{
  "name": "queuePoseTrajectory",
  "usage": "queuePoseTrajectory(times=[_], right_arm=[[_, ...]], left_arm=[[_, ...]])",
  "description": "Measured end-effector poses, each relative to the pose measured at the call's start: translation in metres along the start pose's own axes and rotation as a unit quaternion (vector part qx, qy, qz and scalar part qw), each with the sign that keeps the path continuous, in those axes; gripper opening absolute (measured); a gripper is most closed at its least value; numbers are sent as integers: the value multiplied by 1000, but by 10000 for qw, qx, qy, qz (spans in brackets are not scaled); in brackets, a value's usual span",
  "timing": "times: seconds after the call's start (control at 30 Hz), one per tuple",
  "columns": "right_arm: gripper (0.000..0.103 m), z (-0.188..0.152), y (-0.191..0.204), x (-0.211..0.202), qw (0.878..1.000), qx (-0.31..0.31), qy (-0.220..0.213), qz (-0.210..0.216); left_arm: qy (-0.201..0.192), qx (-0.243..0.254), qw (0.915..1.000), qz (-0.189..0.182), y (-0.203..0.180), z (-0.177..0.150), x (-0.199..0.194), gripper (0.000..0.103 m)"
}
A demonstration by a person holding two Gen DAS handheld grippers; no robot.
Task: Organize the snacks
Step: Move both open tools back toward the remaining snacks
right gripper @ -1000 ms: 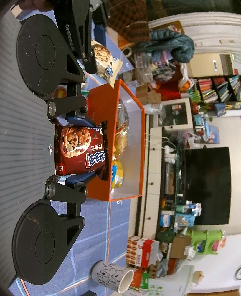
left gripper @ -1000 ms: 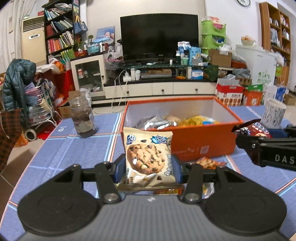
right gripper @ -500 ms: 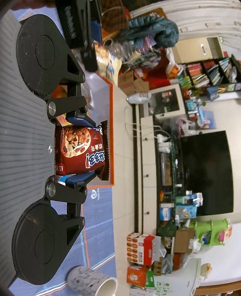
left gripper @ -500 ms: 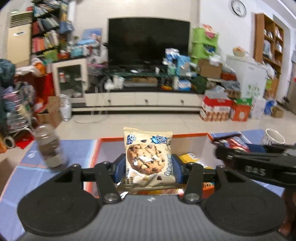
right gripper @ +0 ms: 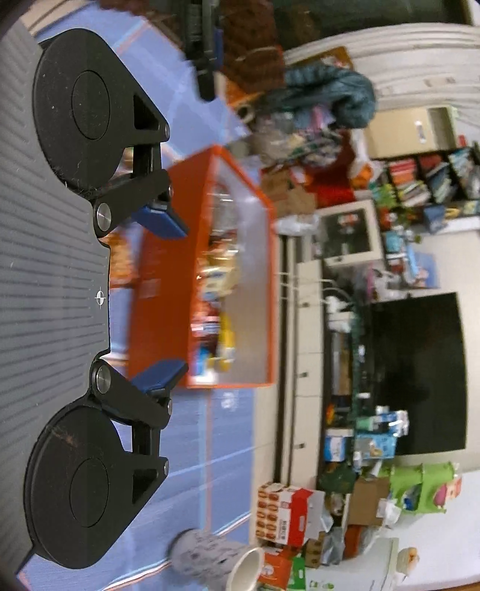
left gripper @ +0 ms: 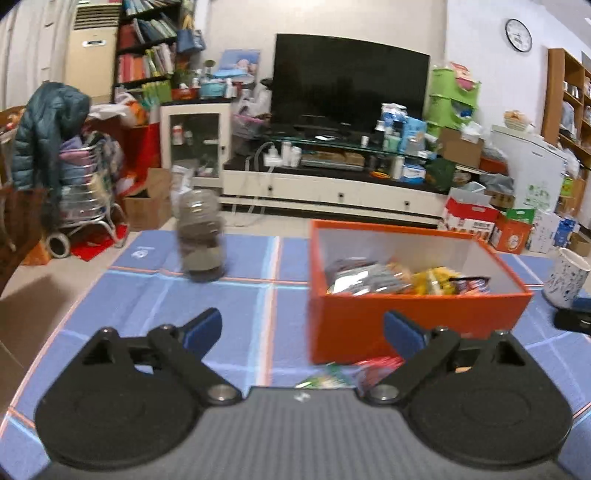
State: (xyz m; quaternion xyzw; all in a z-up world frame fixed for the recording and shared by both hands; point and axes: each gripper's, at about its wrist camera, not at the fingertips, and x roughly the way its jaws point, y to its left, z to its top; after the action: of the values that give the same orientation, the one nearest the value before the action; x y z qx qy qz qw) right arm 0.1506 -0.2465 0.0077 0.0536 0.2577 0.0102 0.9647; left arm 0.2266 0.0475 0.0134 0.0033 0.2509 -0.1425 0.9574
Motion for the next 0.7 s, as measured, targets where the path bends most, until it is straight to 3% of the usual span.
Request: queuePoseTrajectory(times=[0.13, 0.3, 0.37, 0.53, 0.7], right_arm=[[68, -21, -2, -24, 9999, 114, -27, -18], [68, -30, -10, -16, 10000, 12, -19, 50], [68, -34, -9, -10, 9999, -140, 25, 52], [69, -33, -2, 11, 9994, -275, 154, -143], [70, -30, 6, 20, 9989, -394, 186, -147]], left_arm=[[-83, 477, 9988, -33, 13, -16, -2, 95], [303, -75, 9991, -303, 14, -27, -5, 95], [574, -324, 9978, -91, 4, -37, -17, 95], [1002, -1135, 9884, 101, -43, -88, -54, 98], [1027, -1264, 9859, 380, -109, -118, -72, 100]])
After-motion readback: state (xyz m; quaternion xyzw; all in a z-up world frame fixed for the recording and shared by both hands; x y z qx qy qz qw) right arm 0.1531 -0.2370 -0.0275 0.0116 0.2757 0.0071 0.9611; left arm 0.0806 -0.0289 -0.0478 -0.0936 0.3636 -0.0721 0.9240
